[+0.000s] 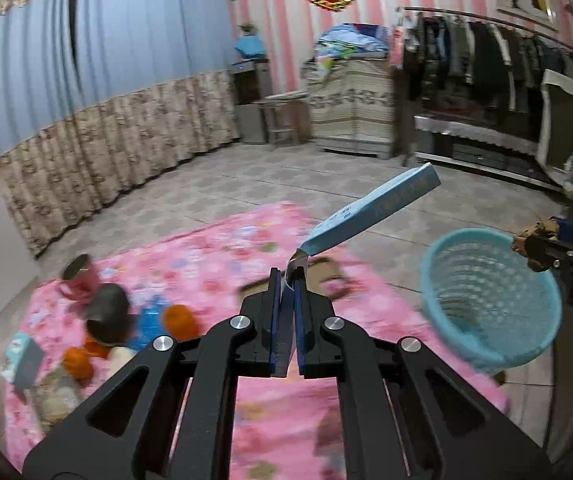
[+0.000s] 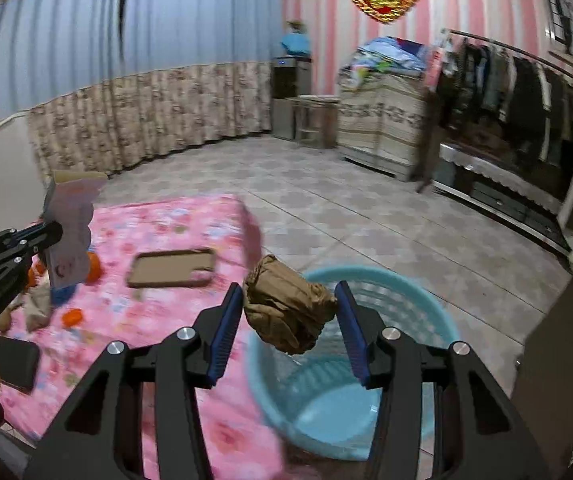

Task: Collect trash
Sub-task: 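Carry both papers to the blue basket and open both tools to drop them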

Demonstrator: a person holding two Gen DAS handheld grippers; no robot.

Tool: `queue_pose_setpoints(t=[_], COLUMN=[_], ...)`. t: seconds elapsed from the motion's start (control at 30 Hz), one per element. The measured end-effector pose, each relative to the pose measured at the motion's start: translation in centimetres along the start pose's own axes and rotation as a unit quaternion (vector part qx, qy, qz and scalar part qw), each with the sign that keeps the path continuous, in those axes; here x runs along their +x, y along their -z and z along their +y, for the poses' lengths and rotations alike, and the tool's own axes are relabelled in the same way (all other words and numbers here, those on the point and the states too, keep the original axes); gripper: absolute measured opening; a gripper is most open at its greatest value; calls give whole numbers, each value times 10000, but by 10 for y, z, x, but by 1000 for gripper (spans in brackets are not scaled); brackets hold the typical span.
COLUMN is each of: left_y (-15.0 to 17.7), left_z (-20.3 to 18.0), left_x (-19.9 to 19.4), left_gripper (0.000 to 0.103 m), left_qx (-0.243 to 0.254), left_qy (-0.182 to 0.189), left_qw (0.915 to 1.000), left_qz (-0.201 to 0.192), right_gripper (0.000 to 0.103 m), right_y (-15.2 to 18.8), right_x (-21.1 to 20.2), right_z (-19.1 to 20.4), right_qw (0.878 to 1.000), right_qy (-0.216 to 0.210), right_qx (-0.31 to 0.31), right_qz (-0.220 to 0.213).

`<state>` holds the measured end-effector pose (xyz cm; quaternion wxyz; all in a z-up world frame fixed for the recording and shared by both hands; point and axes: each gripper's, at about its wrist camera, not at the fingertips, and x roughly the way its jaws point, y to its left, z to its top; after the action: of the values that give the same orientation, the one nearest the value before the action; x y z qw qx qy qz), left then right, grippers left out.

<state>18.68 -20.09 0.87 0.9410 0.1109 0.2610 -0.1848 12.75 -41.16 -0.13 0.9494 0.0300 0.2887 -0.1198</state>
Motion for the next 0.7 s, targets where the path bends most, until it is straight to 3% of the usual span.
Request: queue_pose_setpoints(t=[0.17, 0.33, 0.7], left_y=[8, 10, 2], left_z=[-51, -97, -157], left_x=[19, 39, 82], left_gripper=[5, 5, 5], left_qx=[87, 317, 609], left_qy=[572, 888, 1171], left_qw=[9980, 9946, 9882], left_qz=[261, 436, 781], right_gripper=[48, 48, 48], right_y=[10, 20, 46], right_x=[4, 20, 64], right_z=[-39, -70, -102], right_qw=[9994, 9978, 9932], right_qy=[279, 329, 360], right_qx=[182, 529, 965], right_qz=[75, 207, 547])
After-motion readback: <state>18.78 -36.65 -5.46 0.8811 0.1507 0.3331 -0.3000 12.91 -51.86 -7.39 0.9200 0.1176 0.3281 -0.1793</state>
